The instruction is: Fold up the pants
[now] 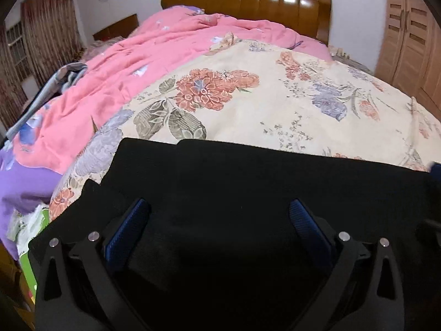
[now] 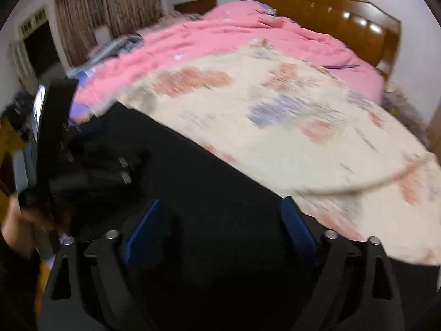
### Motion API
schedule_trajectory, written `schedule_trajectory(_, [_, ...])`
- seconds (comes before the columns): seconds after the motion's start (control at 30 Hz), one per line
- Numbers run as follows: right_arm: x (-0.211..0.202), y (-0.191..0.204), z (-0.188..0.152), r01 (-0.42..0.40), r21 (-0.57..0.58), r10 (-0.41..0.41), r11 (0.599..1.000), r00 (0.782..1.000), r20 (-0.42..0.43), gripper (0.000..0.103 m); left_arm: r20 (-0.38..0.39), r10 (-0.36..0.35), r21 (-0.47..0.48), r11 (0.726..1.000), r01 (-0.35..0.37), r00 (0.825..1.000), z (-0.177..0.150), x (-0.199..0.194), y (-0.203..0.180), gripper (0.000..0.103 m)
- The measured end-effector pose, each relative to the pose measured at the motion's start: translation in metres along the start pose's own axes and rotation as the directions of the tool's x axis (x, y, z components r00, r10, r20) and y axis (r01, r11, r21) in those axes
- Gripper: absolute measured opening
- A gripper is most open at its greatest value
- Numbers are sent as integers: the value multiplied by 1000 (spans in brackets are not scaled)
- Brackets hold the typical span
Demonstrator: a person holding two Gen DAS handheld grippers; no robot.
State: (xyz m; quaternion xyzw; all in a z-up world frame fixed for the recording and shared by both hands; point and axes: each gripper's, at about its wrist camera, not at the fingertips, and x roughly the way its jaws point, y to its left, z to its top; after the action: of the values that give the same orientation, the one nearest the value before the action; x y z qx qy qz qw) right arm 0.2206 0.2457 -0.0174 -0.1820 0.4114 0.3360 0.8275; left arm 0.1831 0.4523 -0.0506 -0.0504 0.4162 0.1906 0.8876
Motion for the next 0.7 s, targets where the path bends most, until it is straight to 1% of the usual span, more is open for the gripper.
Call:
schedule_trajectory(0.03, [1,-10,-9,39,-12,-40,999,999,-26,87,-6,-2,-7,1000,2,1000,2,1,1,102])
schedule_trajectory(0.1, [6,-33,-21,83,-3,-83,997,995,-62,88,-29,6,-4,1000,-6,1000,5,4,1,102])
schedule_trajectory(0.13, [9,-52,-25,49,33,-47,998,997,-58,91,-36,13,2,1000,-13,999,6,5,-1,102])
schedule_trajectory(0.17, [9,-64,-27,21,53,-19,998,999,-46,91,-41,23,7,1000,-22,999,7,6,-2,102])
schedule_trajectory(0.23, [6,-86,-29,43,97,-38,994,998,-50,91,-45,37,9,999,-37,998,7,7,-4,102])
schedule_trajectory(0.27, [-3,-97,-31,95,139,-88,986,995,-53,90,-43,42,9,999,-42,998,6,7,-6,102])
schedule_trajectory(0.3, [-19,-106,-34,95,180,-93,979,996,-20,90,-40,48,9,999,-48,998,6,7,-6,102])
schedule_trajectory(0.37, [-49,-118,-46,51,210,-63,976,997,51,91,-32,59,9,998,-59,998,5,7,-8,102])
schedule_trajectory(0.4, [-65,-124,-61,73,210,-86,975,995,55,91,-25,68,12,998,-68,997,5,7,-9,102])
schedule_trajectory(0.5, [-80,-137,-98,121,182,-121,976,993,-12,94,-12,94,18,995,-94,996,3,8,-12,102])
schedule_trajectory(0.57, [-71,-164,-123,197,206,-183,959,979,-85,94,-10,109,22,994,-109,994,3,8,-14,102])
schedule_trajectory(0.6, [-62,-176,-128,210,231,-188,950,975,-114,99,-9,120,25,993,-119,993,3,9,-16,102])
schedule_trajectory(0.63, [-60,-194,-134,139,293,-123,946,990,-75,99,-10,128,29,991,-128,992,4,9,-17,102])
schedule_trajectory(0.67, [-62,-204,-134,136,316,-126,939,991,-52,98,-9,132,31,991,-132,991,3,9,-18,102])
schedule_trajectory(0.7, [-64,-208,-134,147,320,-134,936,989,-62,98,-12,134,30,991,-134,991,3,9,-18,102])
